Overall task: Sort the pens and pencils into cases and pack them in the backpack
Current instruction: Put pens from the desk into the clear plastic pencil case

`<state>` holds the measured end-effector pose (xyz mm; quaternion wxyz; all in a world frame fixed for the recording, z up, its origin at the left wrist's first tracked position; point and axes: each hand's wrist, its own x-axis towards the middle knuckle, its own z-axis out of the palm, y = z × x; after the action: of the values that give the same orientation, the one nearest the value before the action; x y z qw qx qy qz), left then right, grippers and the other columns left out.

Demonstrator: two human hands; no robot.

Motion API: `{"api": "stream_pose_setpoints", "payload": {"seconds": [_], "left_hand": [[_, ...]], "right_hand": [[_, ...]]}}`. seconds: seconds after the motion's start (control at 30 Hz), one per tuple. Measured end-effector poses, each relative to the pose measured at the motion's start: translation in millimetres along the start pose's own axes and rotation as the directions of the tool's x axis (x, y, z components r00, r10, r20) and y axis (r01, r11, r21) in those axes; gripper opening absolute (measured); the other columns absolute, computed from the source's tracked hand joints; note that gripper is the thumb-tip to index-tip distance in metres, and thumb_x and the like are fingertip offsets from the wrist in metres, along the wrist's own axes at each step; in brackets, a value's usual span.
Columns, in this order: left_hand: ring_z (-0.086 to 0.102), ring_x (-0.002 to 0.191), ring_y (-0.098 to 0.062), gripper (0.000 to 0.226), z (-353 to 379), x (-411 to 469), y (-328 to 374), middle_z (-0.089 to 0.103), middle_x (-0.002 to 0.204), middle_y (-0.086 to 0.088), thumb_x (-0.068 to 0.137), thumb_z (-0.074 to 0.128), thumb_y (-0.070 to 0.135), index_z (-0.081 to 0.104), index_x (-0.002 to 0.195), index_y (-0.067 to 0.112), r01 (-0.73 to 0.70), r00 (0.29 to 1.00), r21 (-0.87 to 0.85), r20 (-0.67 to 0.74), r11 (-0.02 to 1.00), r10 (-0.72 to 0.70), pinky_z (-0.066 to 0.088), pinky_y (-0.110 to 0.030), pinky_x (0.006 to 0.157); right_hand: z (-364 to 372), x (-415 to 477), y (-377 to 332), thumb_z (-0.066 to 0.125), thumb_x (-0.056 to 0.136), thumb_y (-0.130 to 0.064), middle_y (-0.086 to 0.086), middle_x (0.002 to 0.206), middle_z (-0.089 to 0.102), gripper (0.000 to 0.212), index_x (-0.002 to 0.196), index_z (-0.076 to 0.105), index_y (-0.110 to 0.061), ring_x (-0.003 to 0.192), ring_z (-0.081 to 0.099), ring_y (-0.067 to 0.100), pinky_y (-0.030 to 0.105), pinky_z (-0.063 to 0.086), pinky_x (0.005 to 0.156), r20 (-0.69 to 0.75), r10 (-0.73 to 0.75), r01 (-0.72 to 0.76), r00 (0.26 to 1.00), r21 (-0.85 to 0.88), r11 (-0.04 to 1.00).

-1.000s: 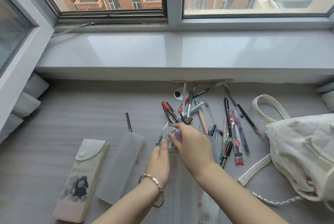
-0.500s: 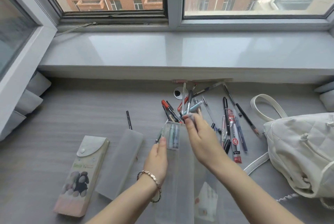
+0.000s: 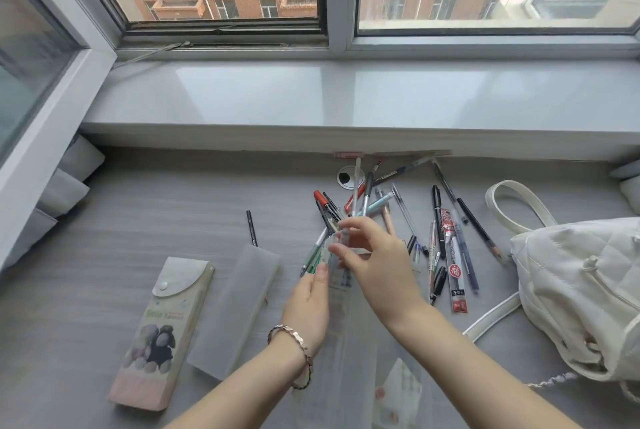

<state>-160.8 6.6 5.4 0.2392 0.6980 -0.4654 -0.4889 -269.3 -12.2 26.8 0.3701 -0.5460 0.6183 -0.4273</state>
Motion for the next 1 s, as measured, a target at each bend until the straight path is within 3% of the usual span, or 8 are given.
{"api": "stream_pose_setpoints", "payload": {"seconds": [0.2, 0.33, 0.4, 0.53, 0.67, 0.77, 0.87, 1.0], "left_hand": [[0.049, 0.086, -0.012, 0.04, 0, 5, -3, 0.057, 0.089, 0.005, 0.095, 0.028, 0.043, 0.057, 0.099, 0.016, -0.038, 0.998, 0.024, 0.052, 0.999, 0.037, 0.036, -0.021, 0.064], [0.051, 0.077, 0.0, 0.032, 0, 14, -2, 0.057, 0.085, 0.011, 0.096, 0.029, 0.041, 0.055, 0.088, 0.024, -0.025, 0.997, -0.015, 0.078, 1.0, 0.026, 0.034, -0.002, 0.064], [0.053, 0.083, 0.001, 0.03, 1, 21, 2, 0.059, 0.09, 0.01, 0.096, 0.029, 0.041, 0.054, 0.085, 0.029, -0.016, 0.994, -0.042, 0.103, 0.999, 0.021, 0.037, -0.01, 0.072], [0.055, 0.1, -0.015, 0.043, -2, 38, 8, 0.062, 0.108, -0.002, 0.096, 0.029, 0.042, 0.06, 0.105, 0.014, -0.003, 0.994, 0.001, 0.11, 1.0, 0.003, 0.035, -0.024, 0.083], [0.049, 0.104, -0.008, 0.044, -15, 65, 14, 0.056, 0.11, 0.008, 0.096, 0.026, 0.044, 0.058, 0.11, 0.018, 0.003, 0.99, 0.031, 0.143, 1.0, -0.007, 0.031, -0.017, 0.084], [0.046, 0.102, -0.004, 0.038, -25, 81, 17, 0.054, 0.107, 0.011, 0.096, 0.027, 0.042, 0.056, 0.111, 0.023, 0.021, 0.99, -0.01, 0.141, 1.0, -0.019, 0.033, -0.014, 0.08], [0.048, 0.1, -0.003, 0.039, -32, 93, 15, 0.056, 0.103, 0.012, 0.096, 0.028, 0.042, 0.058, 0.109, 0.021, 0.042, 0.991, -0.017, 0.128, 0.999, -0.04, 0.035, -0.011, 0.074], [0.05, 0.107, -0.004, 0.033, -39, 103, 8, 0.058, 0.102, 0.019, 0.095, 0.028, 0.045, 0.056, 0.105, 0.029, 0.071, 0.988, -0.042, 0.144, 0.997, -0.064, 0.034, -0.008, 0.08]], "right_hand": [[-5, 8, 13, 0.075, 0.074, -0.019, -0.002, 0.081, 0.062, 0.03, 0.101, 0.069, -0.008, 0.073, 0.056, 0.008, 0.007, 0.04, 0.07, -0.114, -0.078, 0.056, 0.99, -0.186, 0.981], [-6, 11, 28, 0.067, 0.07, -0.036, 0.004, 0.08, 0.057, 0.034, 0.095, 0.073, -0.013, 0.083, 0.042, 0.012, 0.026, 0.046, 0.074, -0.091, -0.295, 0.194, 0.951, -0.57, 0.799], [-6, 15, 29, 0.07, 0.071, -0.034, 0.004, 0.093, 0.058, 0.038, 0.105, 0.069, -0.016, 0.092, 0.047, 0.015, 0.031, 0.046, 0.08, -0.05, -0.254, 0.186, 0.966, -0.548, 0.816], [-16, 49, 23, 0.074, 0.074, -0.029, -0.002, 0.113, 0.061, 0.045, 0.116, 0.06, -0.022, 0.104, 0.053, 0.014, 0.031, 0.041, 0.095, 0.207, 0.1, -0.016, 0.973, -0.373, 0.928], [-17, 111, 17, 0.057, 0.089, -0.017, 0.006, 0.104, 0.069, 0.02, 0.104, 0.068, -0.009, 0.096, 0.061, 0.018, 0.019, 0.043, 0.083, 0.14, 0.028, 0.024, 0.99, -0.354, 0.935], [-4, 164, 26, 0.043, 0.092, -0.007, 0.01, 0.123, 0.06, 0.032, 0.12, 0.058, -0.01, 0.113, 0.054, 0.028, 0.033, 0.042, 0.096, 0.185, 0.061, 0.065, 0.981, -0.602, 0.796], [15, 199, 39, 0.04, 0.087, 0.001, 0.015, 0.122, 0.054, 0.041, 0.126, 0.049, -0.009, 0.111, 0.054, 0.035, 0.041, 0.044, 0.089, 0.313, 0.186, 0.183, 0.931, -0.844, 0.505], [30, 215, 51, 0.046, 0.088, 0.001, 0.014, 0.12, 0.058, 0.035, 0.123, 0.051, -0.005, 0.109, 0.057, 0.032, 0.04, 0.049, 0.083, 0.318, 0.22, 0.256, 0.922, -0.929, 0.267]]}}
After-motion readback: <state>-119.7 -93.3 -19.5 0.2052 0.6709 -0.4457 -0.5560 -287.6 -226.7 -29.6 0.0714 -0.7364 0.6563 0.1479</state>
